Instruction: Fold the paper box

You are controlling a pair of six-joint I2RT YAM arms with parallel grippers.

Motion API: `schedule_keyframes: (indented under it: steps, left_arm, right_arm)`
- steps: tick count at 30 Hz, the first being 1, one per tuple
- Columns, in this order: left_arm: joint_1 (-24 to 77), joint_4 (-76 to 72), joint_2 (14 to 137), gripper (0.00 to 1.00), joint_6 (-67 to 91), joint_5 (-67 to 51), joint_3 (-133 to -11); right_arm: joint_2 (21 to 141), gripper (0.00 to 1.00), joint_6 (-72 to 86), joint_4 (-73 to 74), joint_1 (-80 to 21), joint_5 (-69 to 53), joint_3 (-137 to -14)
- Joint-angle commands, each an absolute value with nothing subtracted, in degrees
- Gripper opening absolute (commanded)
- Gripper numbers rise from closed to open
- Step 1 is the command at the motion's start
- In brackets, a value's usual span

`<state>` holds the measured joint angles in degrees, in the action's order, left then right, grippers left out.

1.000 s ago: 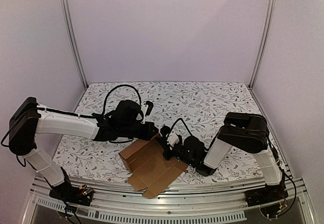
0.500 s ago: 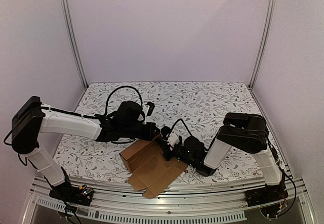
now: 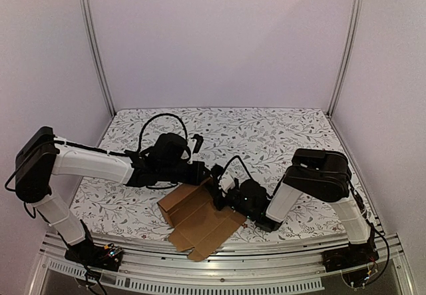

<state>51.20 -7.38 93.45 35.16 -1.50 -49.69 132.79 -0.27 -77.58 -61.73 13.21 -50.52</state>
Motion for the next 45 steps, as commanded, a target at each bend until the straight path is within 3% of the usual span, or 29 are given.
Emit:
schedule_keyframes:
  steps: [1,5,11,21,24,29,35,41,42,45]
  left_arm:
    - [50.8,-5.5,94.5,0.00,35.1,-2.0,-50.1]
    - [50.9,-5.2,94.5,0.00,34.9,-1.9,-50.1]
    - [50.8,-5.0,94.0,0.00,34.8,-1.8,-49.8]
    - [50.8,-5.3,94.2,0.00,34.8,-1.6,-49.6]
    - [50.8,-5.4,94.4,0.00,34.9,-1.7,-49.7]
    - [50.8,-5.4,94.5,0.00,34.9,-1.8,-49.8]
    - [50.9,-5.1,94.3,0.00,34.9,-1.6,-49.8]
    - [50.8,-4.8,94.3,0.00,34.9,-1.6,-49.9]
    - [50.8,-4.8,94.2,0.00,34.9,-1.5,-49.9]
    - [50.8,-4.8,94.2,0.00,35.0,-1.4,-49.9]
  right_arm:
    - [134.8,0.23,-0.3,-80.4,-61.4,15.6,-52.3]
    - [135.5,0.22,-0.4,-80.4,-61.5,16.2,-53.2]
    - [136.5,0.00,-0.4,-80.4,-61.4,15.4,-53.9]
    - [136.8,0.01,-0.3,-80.4,-61.6,14.7,-53.9]
    - [136.8,0.14,-0.3,-80.4,-61.5,15.9,-54.1]
    - [137.0,0.22,-0.3,-80.4,-61.6,16.3,-55.0]
    - [137.4,0.00,-0.6,-80.4,-61.6,16.5,-55.7]
    - [137.4,0.00,-0.9,-80.4,-61.5,15.9,-56.0]
    - [137.4,0.01,-1.0,-80.4,-61.6,15.9,-56.0]
    - [137.3,0.19,-0.7,-80.5,-61.5,16.7,-56.0]
